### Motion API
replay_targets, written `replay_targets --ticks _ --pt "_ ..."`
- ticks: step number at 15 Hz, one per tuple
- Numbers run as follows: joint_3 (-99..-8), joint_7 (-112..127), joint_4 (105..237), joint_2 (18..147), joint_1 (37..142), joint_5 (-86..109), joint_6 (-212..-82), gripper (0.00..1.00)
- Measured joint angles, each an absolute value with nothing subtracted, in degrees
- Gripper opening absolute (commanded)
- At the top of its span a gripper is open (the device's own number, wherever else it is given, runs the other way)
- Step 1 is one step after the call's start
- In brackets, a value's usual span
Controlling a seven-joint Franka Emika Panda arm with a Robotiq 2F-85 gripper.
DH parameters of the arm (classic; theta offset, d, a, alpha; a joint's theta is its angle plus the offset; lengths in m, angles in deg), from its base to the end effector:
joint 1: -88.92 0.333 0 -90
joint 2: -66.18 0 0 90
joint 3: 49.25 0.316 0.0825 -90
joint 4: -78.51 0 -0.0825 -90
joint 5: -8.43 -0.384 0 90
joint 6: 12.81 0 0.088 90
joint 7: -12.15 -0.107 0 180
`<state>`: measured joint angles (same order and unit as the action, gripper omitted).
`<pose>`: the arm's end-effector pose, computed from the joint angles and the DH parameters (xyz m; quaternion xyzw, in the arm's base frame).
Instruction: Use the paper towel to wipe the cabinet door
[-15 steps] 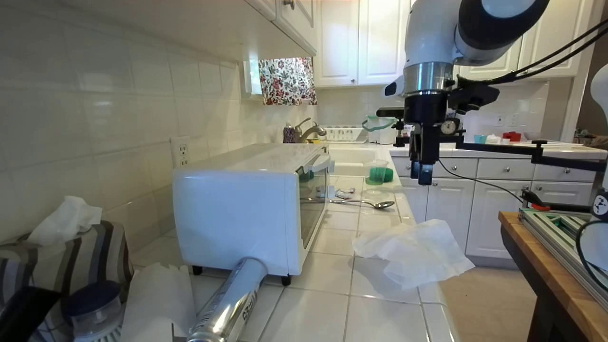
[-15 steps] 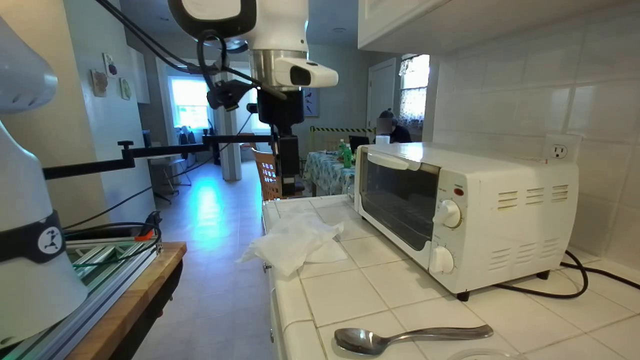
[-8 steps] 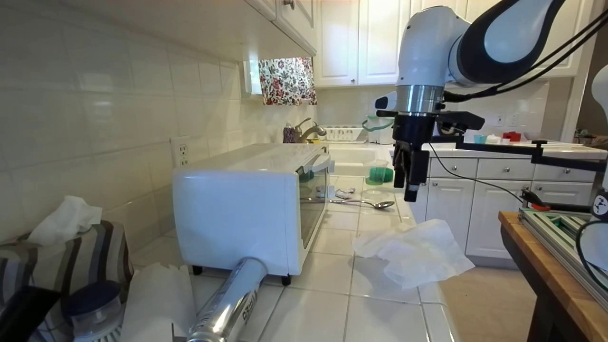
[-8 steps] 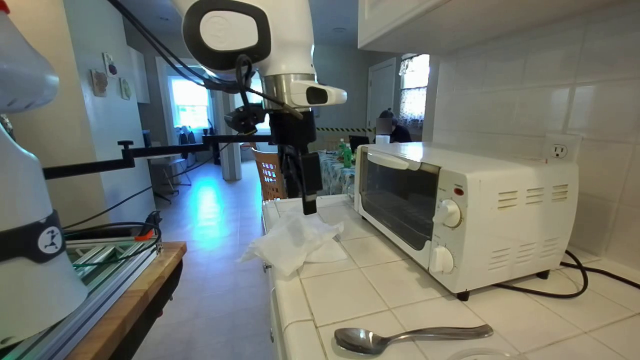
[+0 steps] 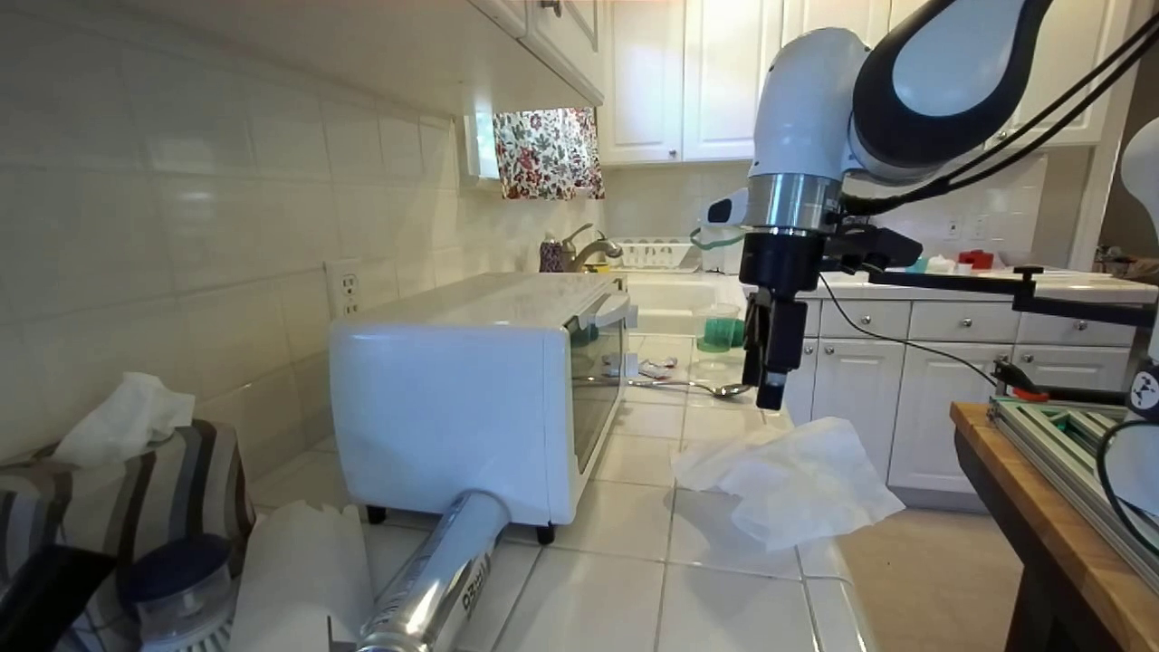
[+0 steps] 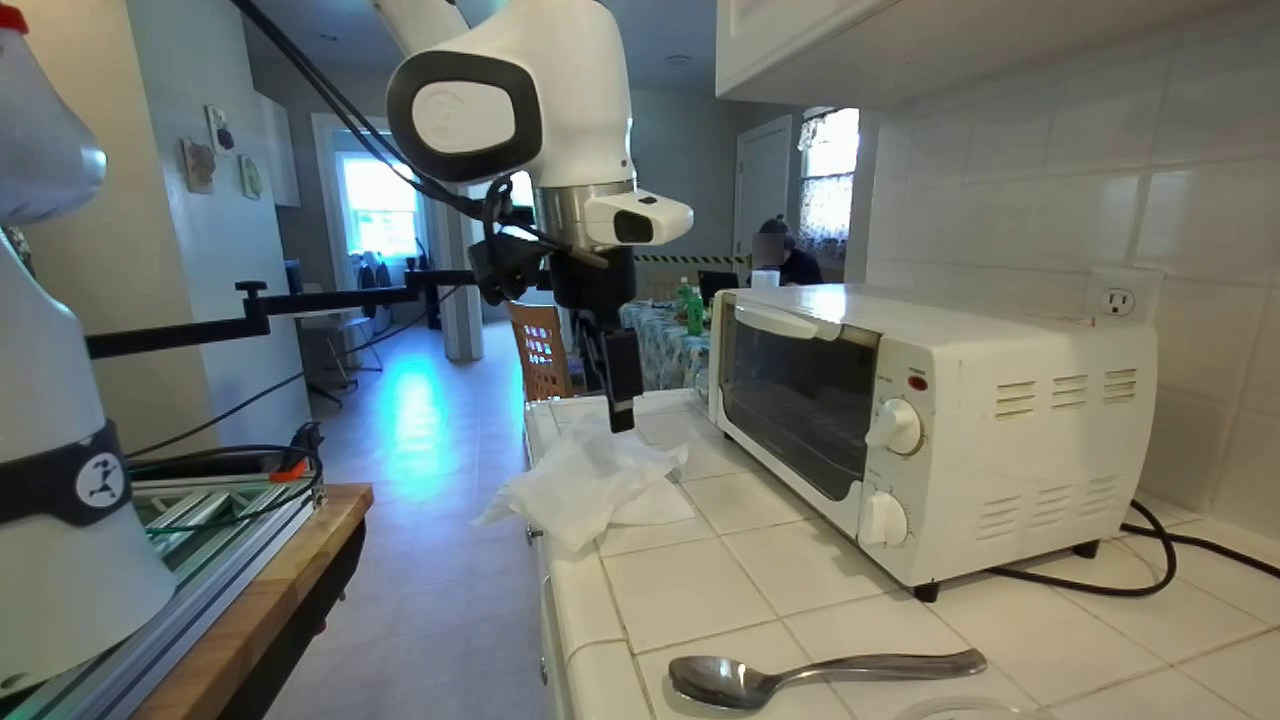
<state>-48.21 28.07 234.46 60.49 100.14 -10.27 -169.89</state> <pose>0.4045 0.0748 0.2663 -0.9908 -0.0986 -0.0611 0.0693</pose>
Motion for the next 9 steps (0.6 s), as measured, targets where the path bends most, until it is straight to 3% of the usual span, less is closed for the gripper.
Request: replay_targets --ticks 9 --pt "-46.9 32.6 232.3 67.5 99.6 -12.6 -169.2 1.0"
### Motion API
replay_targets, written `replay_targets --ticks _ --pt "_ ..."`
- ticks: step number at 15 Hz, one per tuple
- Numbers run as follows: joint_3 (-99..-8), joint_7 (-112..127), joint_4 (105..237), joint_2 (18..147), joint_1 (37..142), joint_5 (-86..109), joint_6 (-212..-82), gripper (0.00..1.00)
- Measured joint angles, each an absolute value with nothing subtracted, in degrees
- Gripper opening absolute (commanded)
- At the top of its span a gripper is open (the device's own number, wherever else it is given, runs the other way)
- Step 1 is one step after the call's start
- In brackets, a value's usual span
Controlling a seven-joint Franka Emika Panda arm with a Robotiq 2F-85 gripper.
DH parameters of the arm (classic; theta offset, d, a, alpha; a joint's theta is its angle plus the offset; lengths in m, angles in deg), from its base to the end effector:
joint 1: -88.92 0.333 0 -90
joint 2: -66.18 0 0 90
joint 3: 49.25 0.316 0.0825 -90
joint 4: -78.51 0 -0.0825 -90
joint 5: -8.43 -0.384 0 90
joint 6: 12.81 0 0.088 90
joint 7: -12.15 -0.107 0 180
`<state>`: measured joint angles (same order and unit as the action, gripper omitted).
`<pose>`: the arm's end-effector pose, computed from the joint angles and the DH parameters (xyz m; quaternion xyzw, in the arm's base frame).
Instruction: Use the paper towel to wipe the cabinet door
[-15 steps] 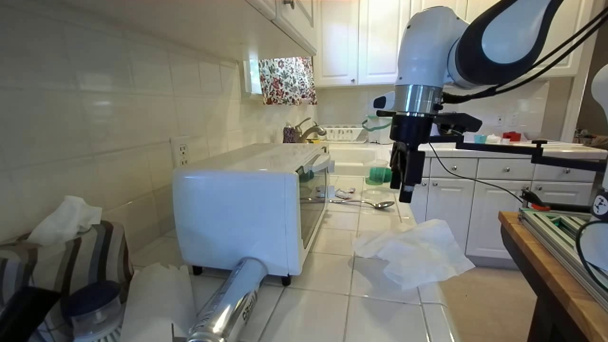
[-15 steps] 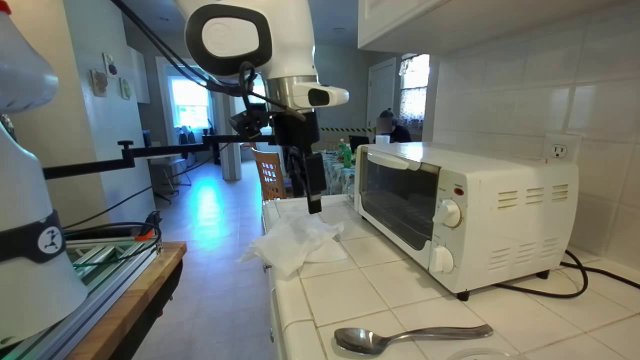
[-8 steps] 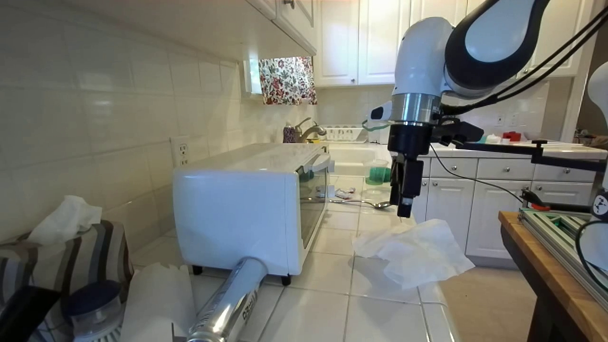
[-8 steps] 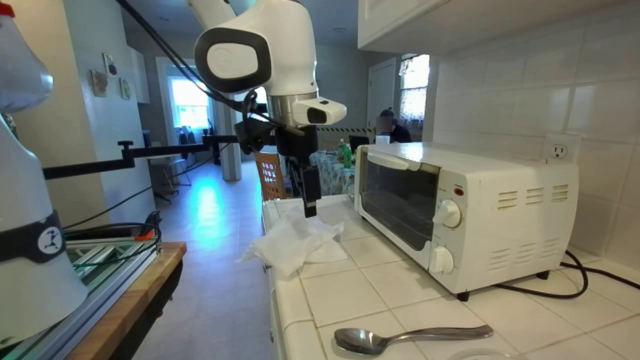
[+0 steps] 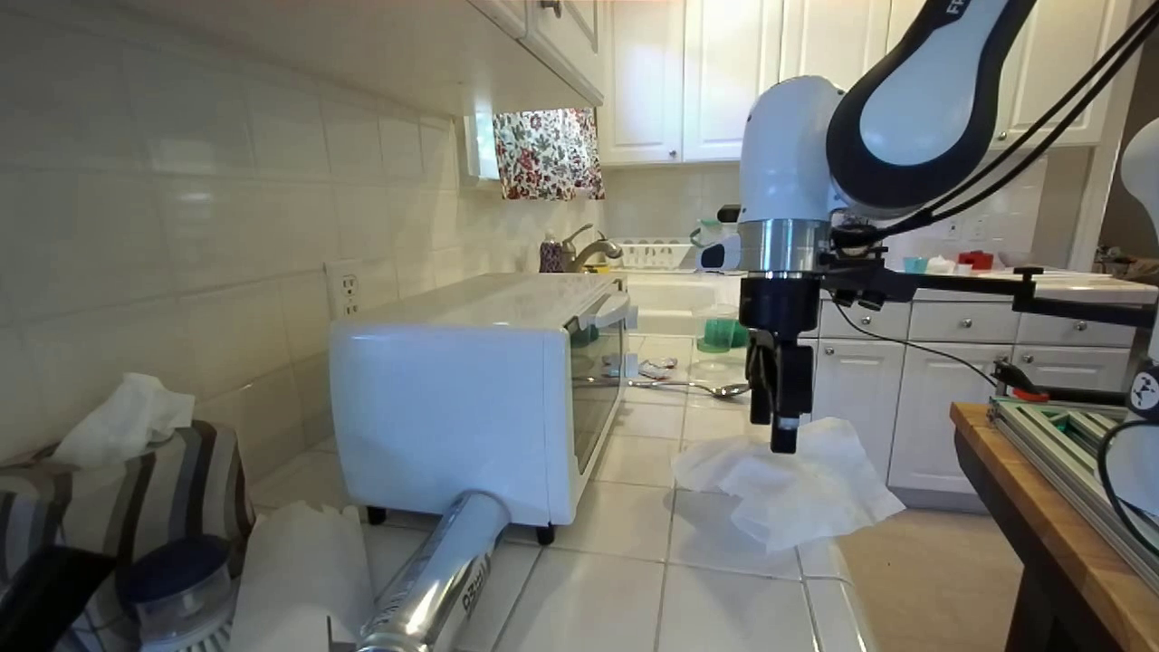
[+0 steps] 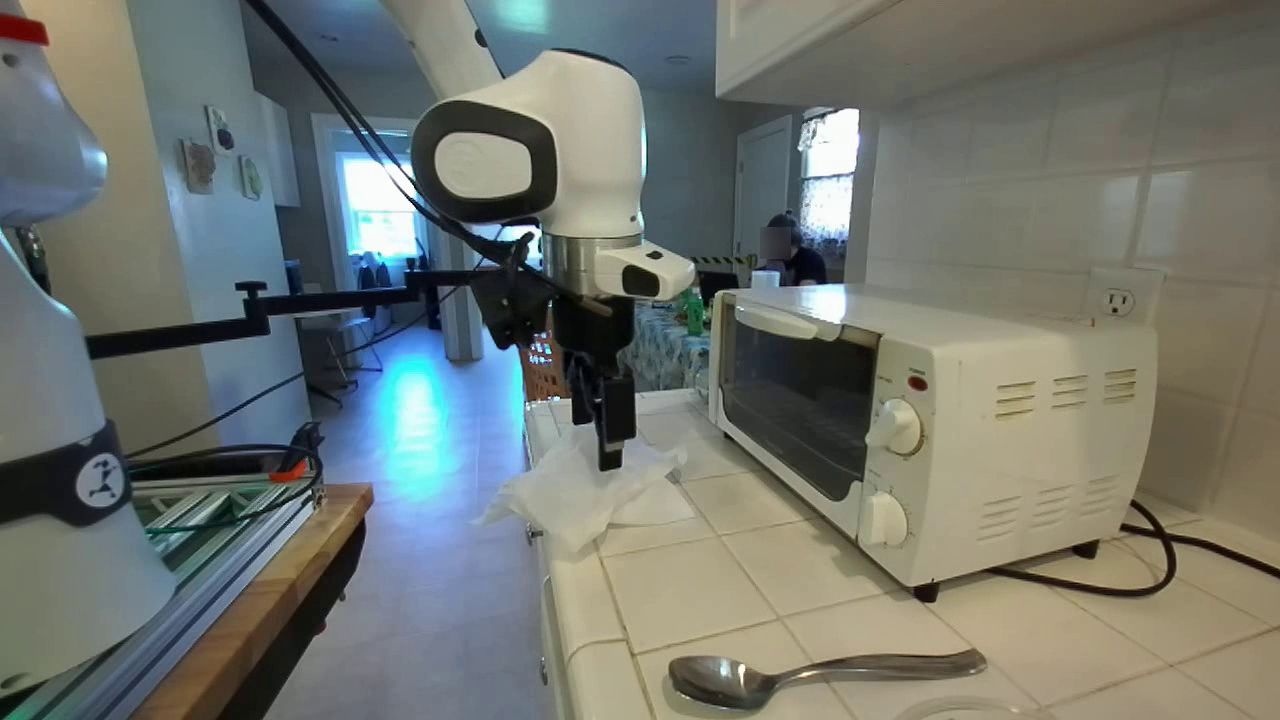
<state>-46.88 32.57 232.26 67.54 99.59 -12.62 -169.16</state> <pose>0.4068 0.0804 0.2272 -0.9894 -0.1235 -0.0154 0.0747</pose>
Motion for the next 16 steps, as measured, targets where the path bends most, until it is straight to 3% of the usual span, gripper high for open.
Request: replay_targets --ticks 2,3,4,13,16 --pt "-46.0 33.0 231.6 68.9 98.8 -12.6 -169.2 1.0" --pt "-45.6 33.2 231.3 69.5 98.4 -12.6 -169.2 0.75" --pt "-45.1 33.5 231.1 70.0 97.9 -12.6 -169.2 0.74" --pt "-42.2 34.0 229.8 72.9 94.6 -12.6 -169.1 0.05" --pt "-41.8 34.0 229.6 72.9 94.3 -12.6 -169.0 0.0"
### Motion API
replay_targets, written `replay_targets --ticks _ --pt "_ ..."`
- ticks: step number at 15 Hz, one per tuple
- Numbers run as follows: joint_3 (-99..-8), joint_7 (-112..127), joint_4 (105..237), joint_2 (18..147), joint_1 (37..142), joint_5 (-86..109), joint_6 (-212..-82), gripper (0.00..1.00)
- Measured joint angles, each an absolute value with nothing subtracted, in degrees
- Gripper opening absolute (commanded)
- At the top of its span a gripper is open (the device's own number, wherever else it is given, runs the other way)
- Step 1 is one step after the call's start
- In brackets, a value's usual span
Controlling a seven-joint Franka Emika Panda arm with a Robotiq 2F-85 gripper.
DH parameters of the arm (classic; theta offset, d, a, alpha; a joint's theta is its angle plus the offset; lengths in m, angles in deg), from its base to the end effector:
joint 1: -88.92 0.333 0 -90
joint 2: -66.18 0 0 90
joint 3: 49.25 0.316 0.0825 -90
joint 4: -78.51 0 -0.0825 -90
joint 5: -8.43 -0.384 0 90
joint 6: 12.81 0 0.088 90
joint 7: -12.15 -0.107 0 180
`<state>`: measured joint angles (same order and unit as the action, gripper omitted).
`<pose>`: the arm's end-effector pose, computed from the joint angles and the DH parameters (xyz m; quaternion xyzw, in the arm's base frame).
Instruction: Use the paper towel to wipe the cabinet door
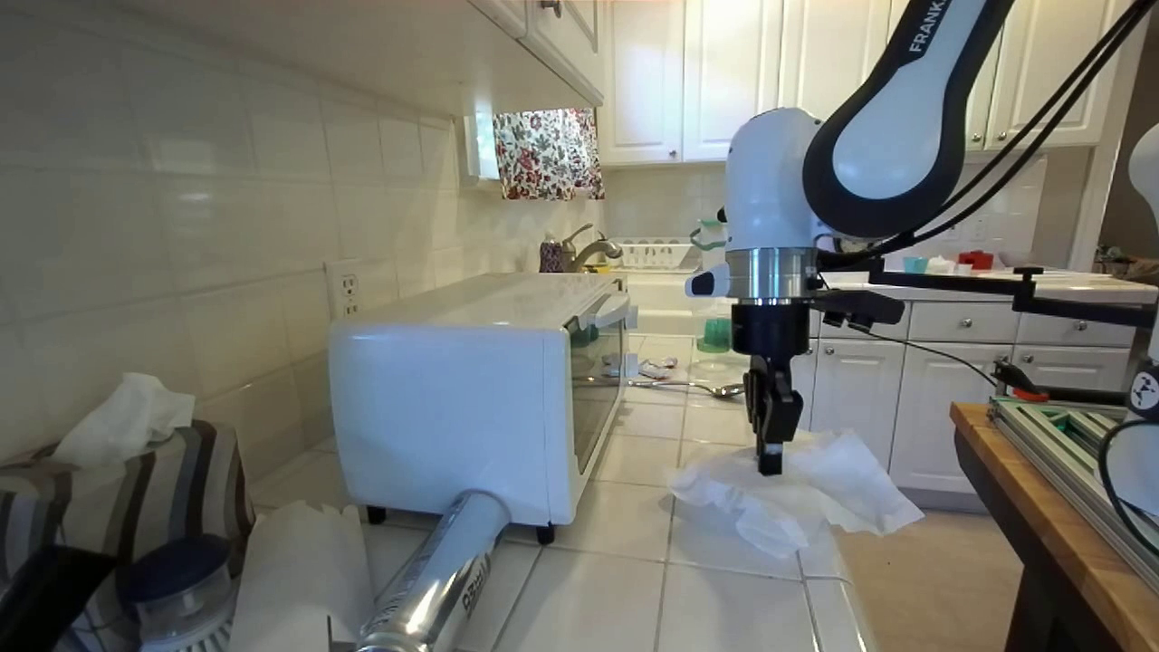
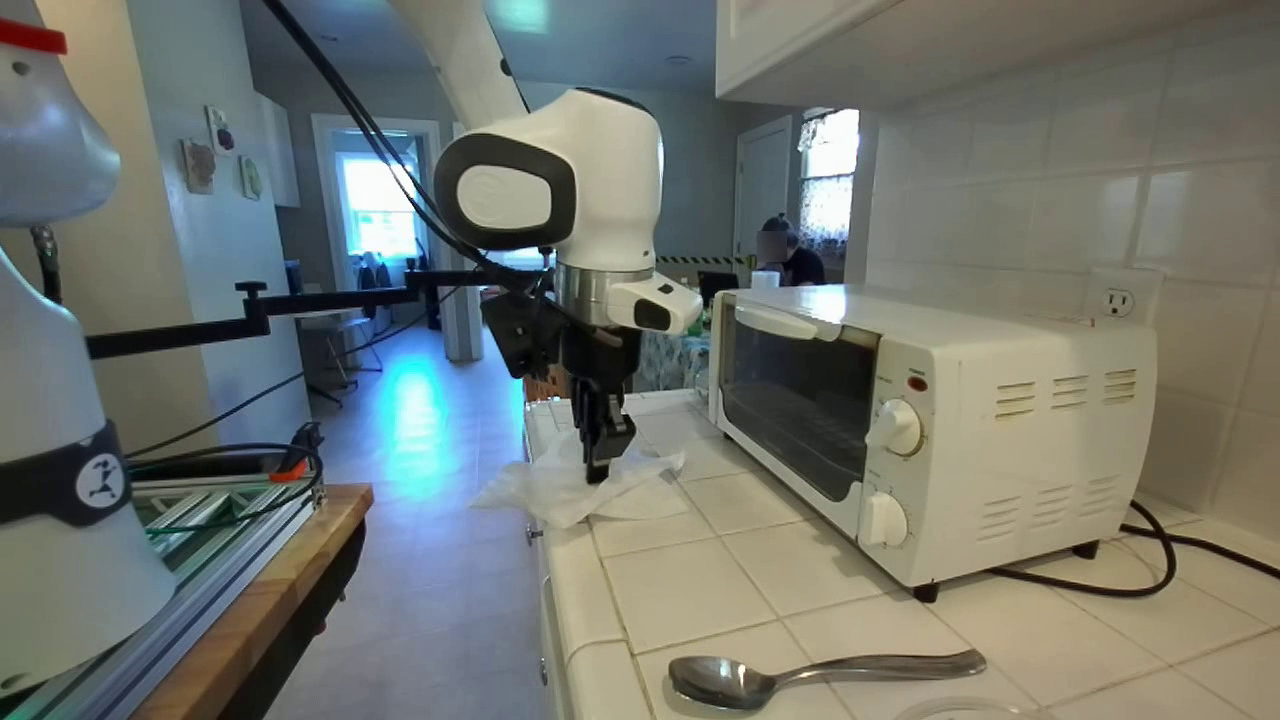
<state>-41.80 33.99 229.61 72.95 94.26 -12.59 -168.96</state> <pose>0.4149 0.0822 0.2021 -0.9880 -0.1318 0.0093 0.0798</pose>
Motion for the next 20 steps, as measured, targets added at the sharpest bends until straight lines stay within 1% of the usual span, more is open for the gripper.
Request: replay_targets --ticks 4,7,16,20 --pt "-40.6 34.0 228.7 72.4 94.1 -12.6 -167.9 0.0" --pt "-39.7 32.4 228.2 68.9 94.7 -10.2 -166.3 0.0" --pt "-38.8 18.8 228.1 45.9 97.5 5.7 -150.5 0.0" --pt "-38.7 14.9 227.7 36.9 96.3 13.0 -147.0 0.0"
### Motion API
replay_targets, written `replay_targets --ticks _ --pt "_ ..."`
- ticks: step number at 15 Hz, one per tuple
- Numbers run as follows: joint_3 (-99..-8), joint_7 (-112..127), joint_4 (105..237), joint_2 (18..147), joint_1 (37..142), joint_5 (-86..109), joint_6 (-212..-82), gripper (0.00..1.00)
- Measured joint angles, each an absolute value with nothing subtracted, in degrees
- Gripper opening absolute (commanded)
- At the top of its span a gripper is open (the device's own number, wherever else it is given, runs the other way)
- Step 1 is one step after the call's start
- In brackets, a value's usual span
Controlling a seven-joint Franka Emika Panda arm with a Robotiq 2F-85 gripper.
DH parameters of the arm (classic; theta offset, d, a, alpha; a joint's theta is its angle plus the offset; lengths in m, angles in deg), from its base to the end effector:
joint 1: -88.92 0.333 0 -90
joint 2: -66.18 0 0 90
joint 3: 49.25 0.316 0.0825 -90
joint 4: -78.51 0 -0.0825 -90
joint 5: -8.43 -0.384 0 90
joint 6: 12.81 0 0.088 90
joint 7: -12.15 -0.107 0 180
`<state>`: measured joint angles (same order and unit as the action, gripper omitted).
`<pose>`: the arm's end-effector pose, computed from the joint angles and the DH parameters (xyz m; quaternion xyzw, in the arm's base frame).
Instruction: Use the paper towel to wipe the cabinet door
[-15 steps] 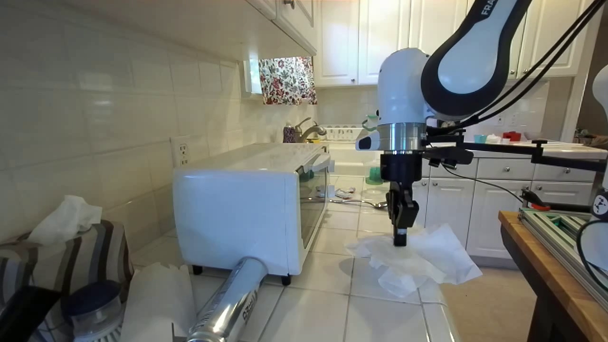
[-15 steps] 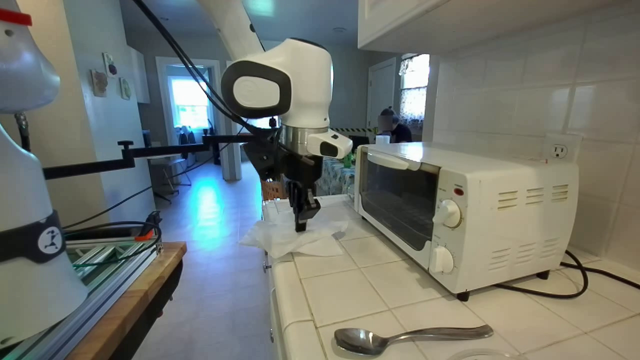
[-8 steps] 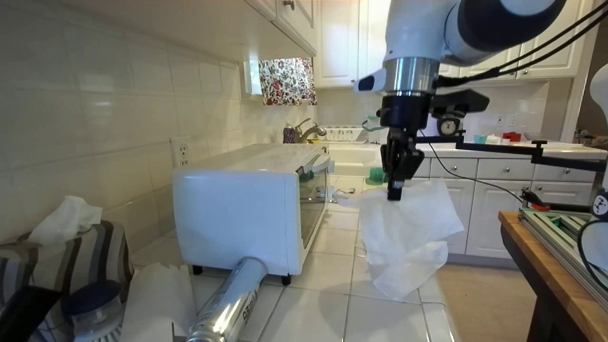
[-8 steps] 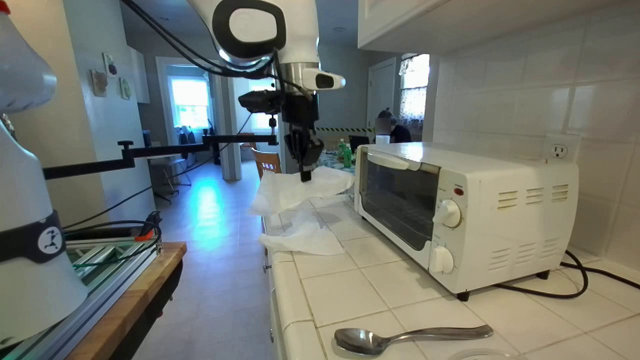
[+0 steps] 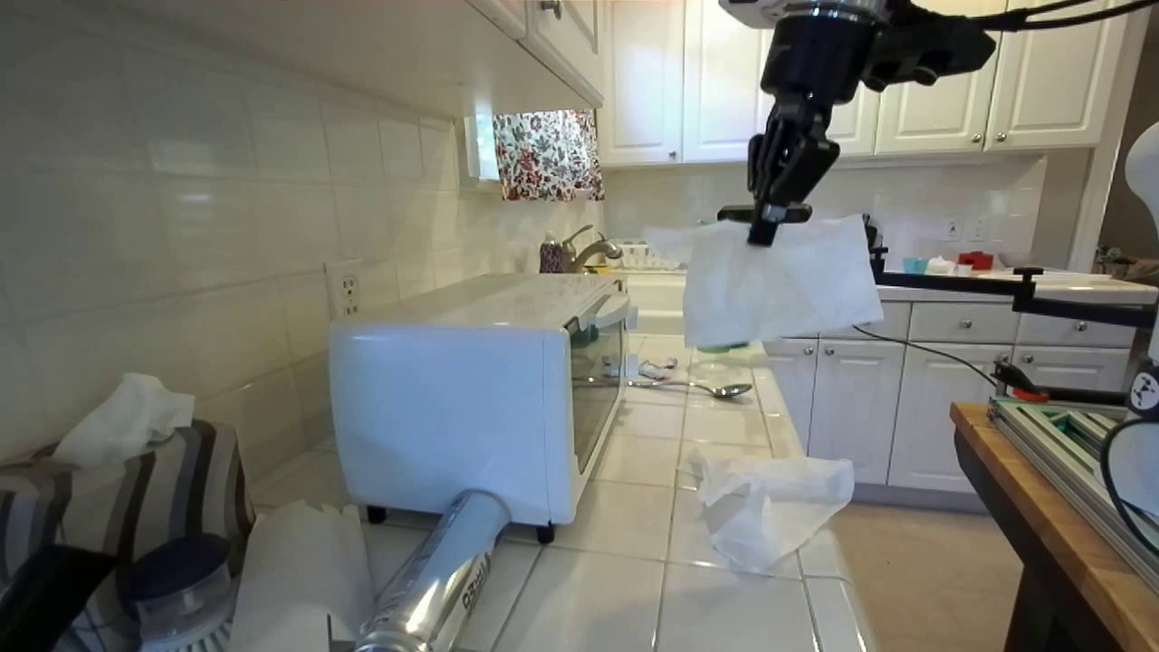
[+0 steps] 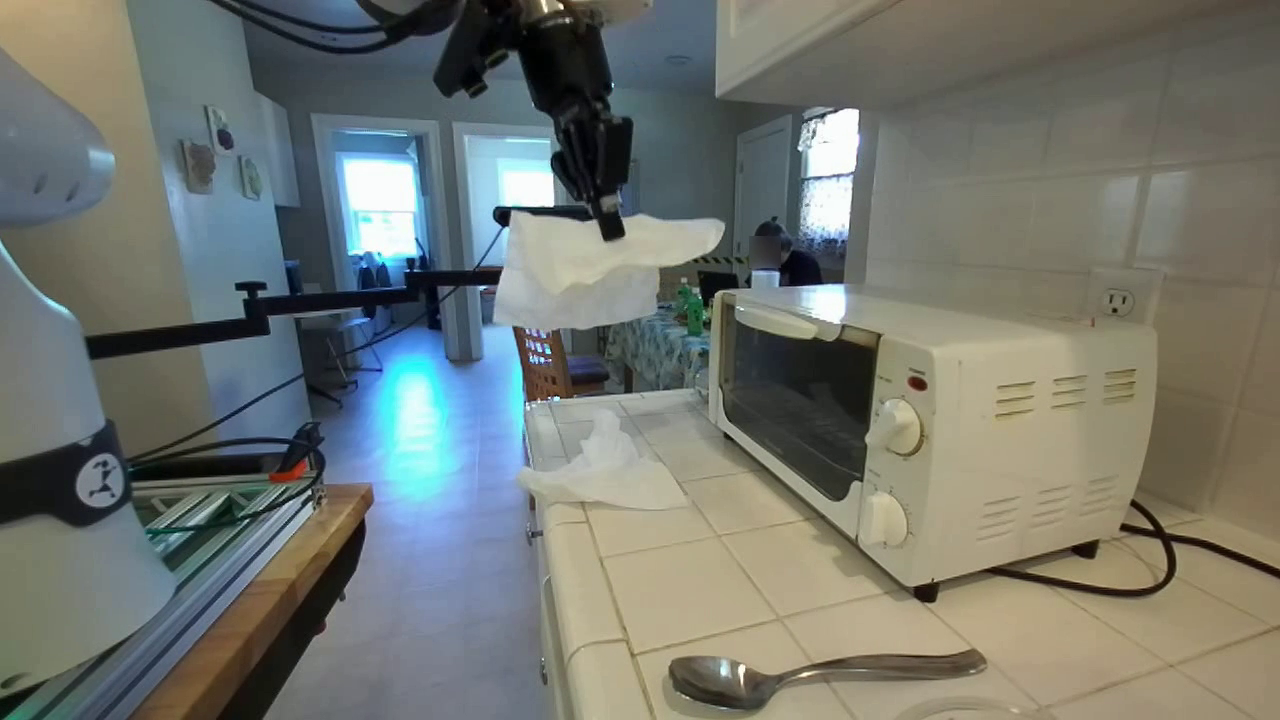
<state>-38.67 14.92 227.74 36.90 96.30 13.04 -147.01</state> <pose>0.3844 0.1239 0.4435 0.9703 0.1961 0.1275 0.0616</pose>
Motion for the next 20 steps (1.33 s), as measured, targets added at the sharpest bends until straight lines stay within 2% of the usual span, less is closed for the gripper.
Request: replay_targets --ticks 9,14,20 --pt "-39.8 13.2 225.0 21.0 89.5 22.7 -144.5 0.0" --pt "-44.3 13.5 222.4 19.8 85.9 23.7 -146.9 0.01" --pt "-43.7 13.4 222.4 19.9 86.0 23.7 -147.3 0.0"
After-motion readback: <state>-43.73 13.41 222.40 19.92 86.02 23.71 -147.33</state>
